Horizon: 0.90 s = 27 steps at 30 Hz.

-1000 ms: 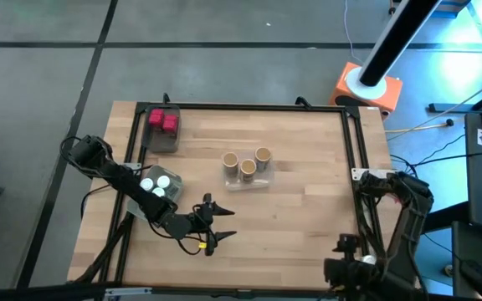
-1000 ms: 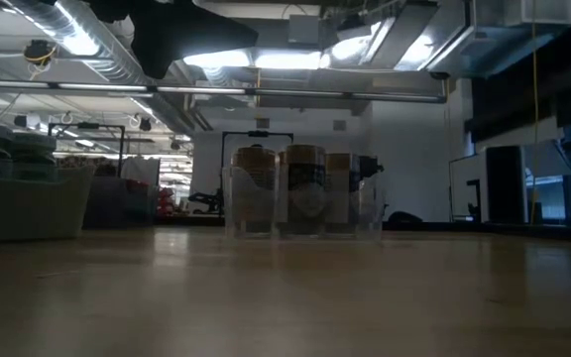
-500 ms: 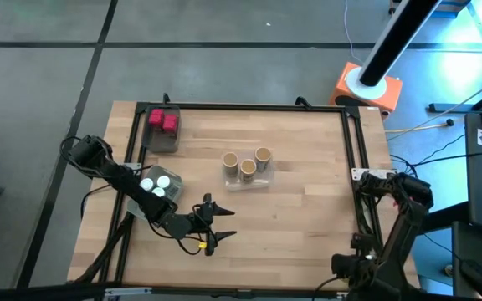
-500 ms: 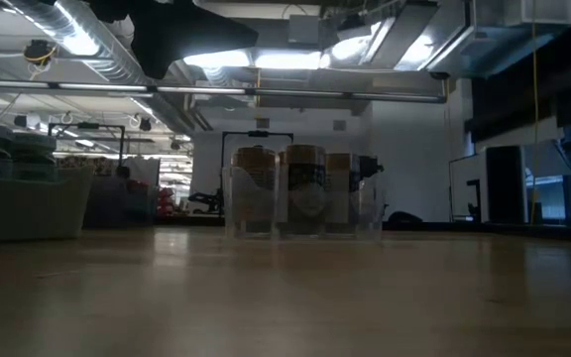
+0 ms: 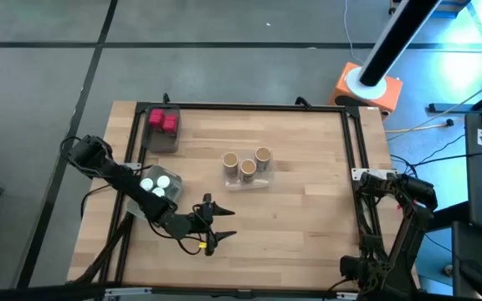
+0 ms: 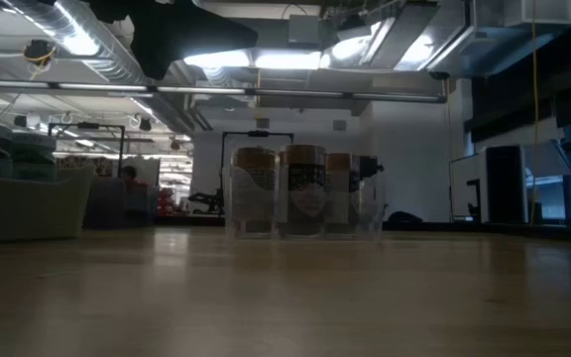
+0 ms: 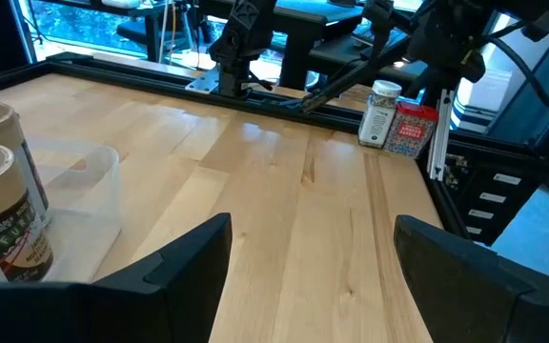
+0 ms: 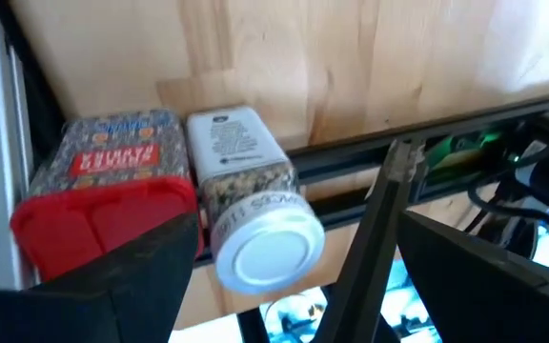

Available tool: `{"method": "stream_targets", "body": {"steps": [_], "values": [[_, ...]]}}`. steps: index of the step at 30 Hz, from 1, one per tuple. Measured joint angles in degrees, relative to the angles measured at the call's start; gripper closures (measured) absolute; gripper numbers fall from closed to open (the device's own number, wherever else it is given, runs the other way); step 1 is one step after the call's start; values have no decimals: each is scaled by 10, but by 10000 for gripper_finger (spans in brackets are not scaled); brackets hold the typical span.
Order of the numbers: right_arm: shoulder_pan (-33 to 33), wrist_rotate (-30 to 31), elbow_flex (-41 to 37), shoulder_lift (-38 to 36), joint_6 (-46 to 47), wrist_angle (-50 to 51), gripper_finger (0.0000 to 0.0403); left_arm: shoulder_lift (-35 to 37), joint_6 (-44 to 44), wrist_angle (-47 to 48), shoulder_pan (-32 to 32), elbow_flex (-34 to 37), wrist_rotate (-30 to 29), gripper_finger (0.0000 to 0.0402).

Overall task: Sort spices by type
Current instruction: Put the white seasoning bottle into the gray bin

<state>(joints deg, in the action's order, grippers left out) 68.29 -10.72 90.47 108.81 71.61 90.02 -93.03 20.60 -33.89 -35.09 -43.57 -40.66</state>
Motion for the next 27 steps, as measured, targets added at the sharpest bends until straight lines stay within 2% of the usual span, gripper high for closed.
{"method": "stream_targets", "body": {"steps": [15,27], "values": [[4,-30,-51,0,-14,-19,56,0,-3,0,0,0,0,125],[4,-7,-51,0,-16,-21,172,0,-4,0,0,0,0,125]]}}
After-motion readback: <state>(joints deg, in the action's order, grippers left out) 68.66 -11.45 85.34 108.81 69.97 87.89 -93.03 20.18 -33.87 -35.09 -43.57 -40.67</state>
